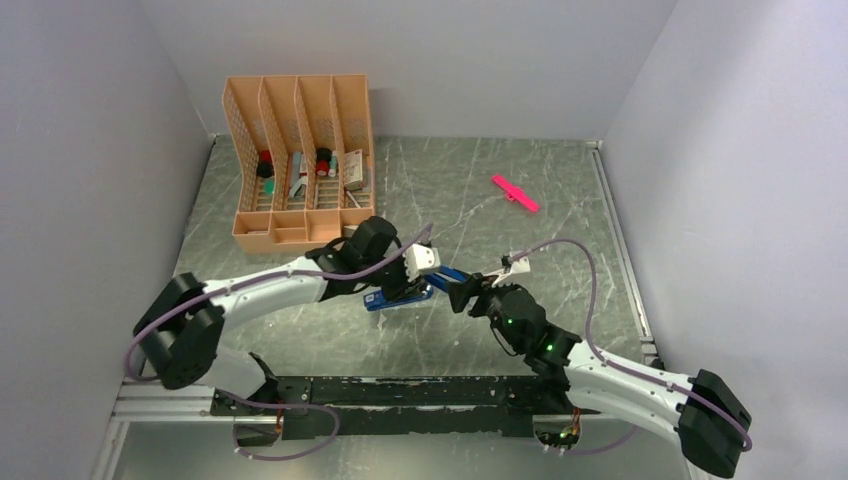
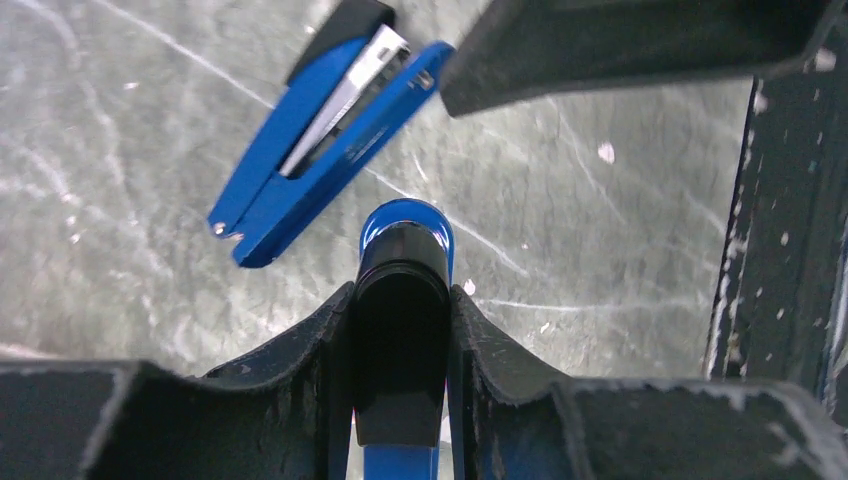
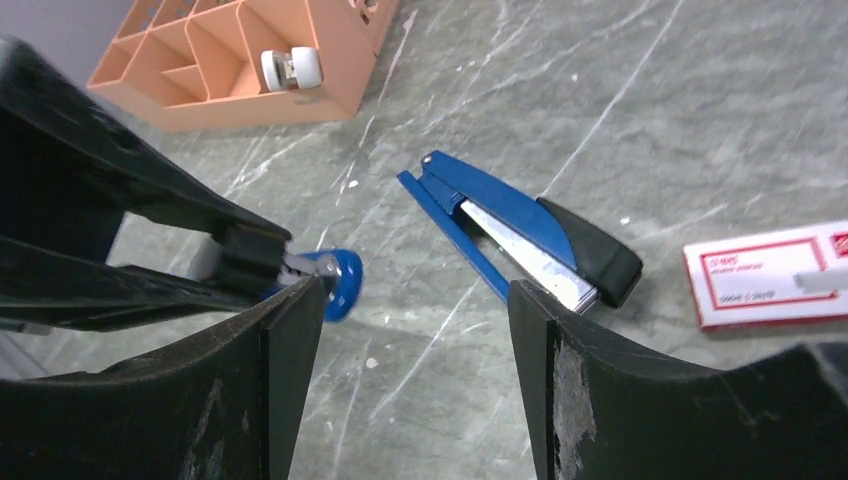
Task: Load the staples into the stapler
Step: Open the stapler at the center of the board.
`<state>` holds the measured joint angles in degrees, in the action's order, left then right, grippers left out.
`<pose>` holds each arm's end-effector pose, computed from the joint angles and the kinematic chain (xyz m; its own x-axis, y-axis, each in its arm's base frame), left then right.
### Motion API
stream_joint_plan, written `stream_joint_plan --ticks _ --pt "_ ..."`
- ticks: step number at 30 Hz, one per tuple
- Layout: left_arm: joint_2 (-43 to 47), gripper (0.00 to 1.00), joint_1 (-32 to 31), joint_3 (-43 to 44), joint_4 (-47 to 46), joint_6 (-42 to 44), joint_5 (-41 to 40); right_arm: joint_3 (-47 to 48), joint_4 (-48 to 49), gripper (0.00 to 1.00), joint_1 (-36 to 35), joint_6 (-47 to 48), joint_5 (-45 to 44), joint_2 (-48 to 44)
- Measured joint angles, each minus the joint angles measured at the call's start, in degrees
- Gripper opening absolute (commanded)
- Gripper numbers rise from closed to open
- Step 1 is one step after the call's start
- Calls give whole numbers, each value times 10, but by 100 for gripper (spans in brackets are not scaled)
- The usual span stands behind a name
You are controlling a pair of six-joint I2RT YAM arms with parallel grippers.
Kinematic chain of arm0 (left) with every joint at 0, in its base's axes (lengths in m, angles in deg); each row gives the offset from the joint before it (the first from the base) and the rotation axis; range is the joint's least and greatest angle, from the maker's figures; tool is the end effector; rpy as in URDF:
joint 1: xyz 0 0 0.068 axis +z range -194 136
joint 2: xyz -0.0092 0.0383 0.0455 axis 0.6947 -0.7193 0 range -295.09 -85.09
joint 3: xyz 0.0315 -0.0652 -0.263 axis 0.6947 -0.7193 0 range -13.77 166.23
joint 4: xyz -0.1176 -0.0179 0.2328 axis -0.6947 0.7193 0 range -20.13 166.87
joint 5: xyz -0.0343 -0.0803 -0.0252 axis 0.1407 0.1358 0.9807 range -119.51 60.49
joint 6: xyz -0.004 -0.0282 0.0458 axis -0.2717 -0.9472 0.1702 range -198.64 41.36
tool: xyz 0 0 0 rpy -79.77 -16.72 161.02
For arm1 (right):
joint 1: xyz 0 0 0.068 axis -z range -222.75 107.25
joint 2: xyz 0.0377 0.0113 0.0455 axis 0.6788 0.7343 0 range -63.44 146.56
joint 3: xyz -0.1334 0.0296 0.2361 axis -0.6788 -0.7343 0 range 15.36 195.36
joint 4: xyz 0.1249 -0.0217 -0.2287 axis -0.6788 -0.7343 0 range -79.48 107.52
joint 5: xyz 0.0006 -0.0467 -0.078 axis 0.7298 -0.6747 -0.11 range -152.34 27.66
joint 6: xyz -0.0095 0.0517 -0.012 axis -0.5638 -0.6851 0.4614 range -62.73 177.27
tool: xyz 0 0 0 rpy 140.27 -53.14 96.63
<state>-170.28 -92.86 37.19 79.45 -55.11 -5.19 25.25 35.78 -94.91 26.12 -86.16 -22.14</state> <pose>0.1936 -0.2437 0.2146 -0.0657 0.6281 -0.7754 0.9903 0.1365 0.0266 0.1131 0.1221 0.1870 -0.3684 0.2974 -0.8808 -0.3397 0.8389 0.4253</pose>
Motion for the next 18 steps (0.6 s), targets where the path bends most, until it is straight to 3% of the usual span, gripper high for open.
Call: stream_joint_plan --ticks 5,10,18 --pt "72 7 -1 -49 -63 -115 -63 -22 34 71 0 -86 3 23" --pt "77 7 -1 -59 -76 -196 -122 -27 81 71 0 -139 2 41" --pt "72 7 -1 -54 -79 -237 -139 -26 137 70 0 -181 -1 75"
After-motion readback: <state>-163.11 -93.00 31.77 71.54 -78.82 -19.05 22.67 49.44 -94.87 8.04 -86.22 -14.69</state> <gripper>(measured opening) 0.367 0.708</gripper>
